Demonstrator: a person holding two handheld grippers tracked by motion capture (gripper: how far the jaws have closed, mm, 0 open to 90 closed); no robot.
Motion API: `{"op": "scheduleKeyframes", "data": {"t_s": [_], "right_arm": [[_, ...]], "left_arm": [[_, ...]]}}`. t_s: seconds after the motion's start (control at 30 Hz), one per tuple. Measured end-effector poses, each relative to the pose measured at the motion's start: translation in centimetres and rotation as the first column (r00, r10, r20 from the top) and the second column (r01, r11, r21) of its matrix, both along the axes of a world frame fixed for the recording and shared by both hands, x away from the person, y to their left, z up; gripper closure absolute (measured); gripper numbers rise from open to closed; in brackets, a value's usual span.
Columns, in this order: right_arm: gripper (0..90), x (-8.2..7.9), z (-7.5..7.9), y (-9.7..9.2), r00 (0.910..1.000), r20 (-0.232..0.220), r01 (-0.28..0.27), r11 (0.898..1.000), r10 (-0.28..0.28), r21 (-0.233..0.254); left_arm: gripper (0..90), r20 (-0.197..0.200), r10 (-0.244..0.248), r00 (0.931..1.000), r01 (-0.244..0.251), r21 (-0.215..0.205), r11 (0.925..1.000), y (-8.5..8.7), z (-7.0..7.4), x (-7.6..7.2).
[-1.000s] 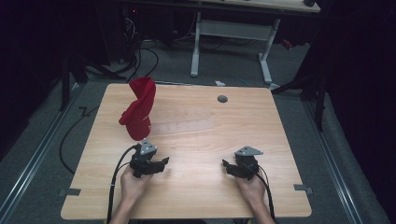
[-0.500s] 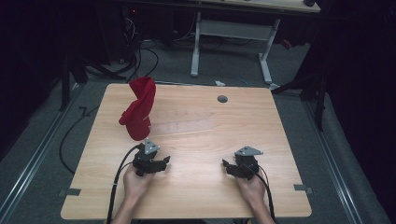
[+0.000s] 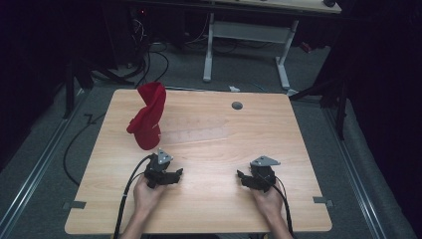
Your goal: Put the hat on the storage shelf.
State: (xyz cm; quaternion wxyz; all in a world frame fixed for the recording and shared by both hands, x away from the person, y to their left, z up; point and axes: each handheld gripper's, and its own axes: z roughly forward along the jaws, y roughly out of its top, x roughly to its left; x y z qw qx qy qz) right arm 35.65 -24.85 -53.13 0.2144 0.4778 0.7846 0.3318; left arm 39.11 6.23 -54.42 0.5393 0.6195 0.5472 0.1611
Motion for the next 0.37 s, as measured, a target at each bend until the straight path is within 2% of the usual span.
{"op": "scheduleKeyframes", "data": {"t_s": [0.17, 0.37], "right_arm": [[37.4, 0.00, 0.00, 0.00, 1.0000, 0.000, 0.000, 1.000, 0.000, 0.000], [37.4, 0.00, 0.00, -0.01, 1.0000, 0.000, -0.001, 1.000, 0.001, 0.000]], "left_arm": [[23.4, 0.012, -0.006, 0.9999, 0.006, -0.012, 0.9999, -0.06, -0.21, 0.07], [23.6, 0.018, 0.007, 0.9998, -0.007, -0.014, 0.9999, -0.08, -0.24, 0.03]]}}
